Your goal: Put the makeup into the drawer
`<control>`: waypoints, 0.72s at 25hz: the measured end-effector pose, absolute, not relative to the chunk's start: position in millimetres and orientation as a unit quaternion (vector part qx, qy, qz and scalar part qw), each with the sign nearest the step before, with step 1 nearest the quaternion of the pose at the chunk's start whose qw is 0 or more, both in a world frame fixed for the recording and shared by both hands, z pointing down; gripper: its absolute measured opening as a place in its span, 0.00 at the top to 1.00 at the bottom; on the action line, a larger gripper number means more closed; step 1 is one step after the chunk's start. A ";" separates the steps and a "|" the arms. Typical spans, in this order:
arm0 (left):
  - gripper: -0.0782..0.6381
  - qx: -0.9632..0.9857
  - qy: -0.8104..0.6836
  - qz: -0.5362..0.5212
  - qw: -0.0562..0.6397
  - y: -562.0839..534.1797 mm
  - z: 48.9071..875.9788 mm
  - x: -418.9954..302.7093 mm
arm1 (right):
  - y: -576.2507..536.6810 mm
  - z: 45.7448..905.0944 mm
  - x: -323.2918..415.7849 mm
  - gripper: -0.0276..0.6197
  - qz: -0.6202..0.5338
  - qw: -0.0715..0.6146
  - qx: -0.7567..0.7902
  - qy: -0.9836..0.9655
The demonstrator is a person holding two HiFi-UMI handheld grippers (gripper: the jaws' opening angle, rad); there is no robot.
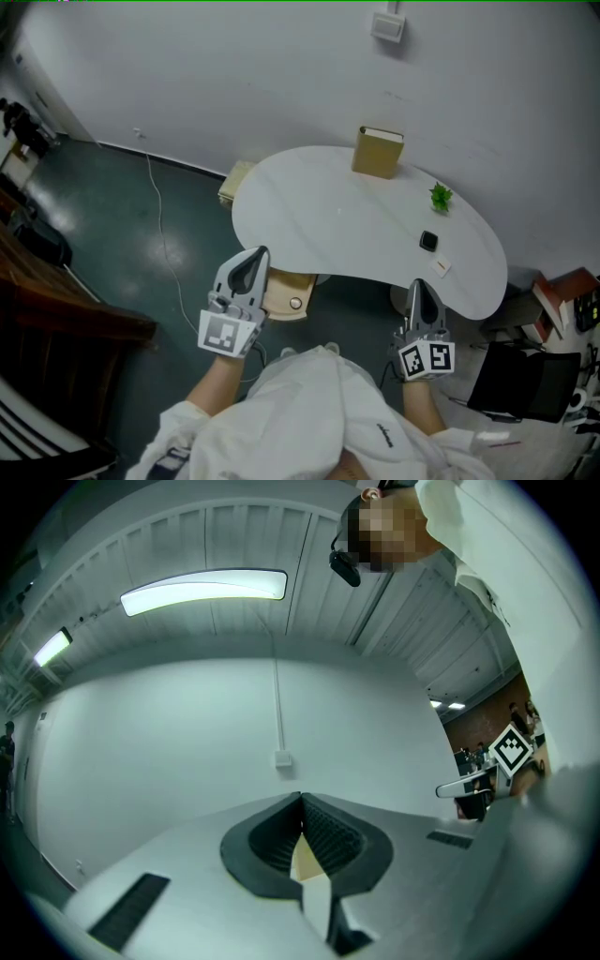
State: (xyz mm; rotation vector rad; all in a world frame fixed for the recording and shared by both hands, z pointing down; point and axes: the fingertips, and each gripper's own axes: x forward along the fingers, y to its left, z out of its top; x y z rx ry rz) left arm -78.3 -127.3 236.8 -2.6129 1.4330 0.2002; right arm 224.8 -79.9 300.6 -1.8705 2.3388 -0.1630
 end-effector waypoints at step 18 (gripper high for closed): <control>0.85 -0.876 0.472 0.065 0.078 -126.1 240.7 -73.9 | -79.1 307.6 223.3 0.93 -0.068 0.064 -0.618 0.780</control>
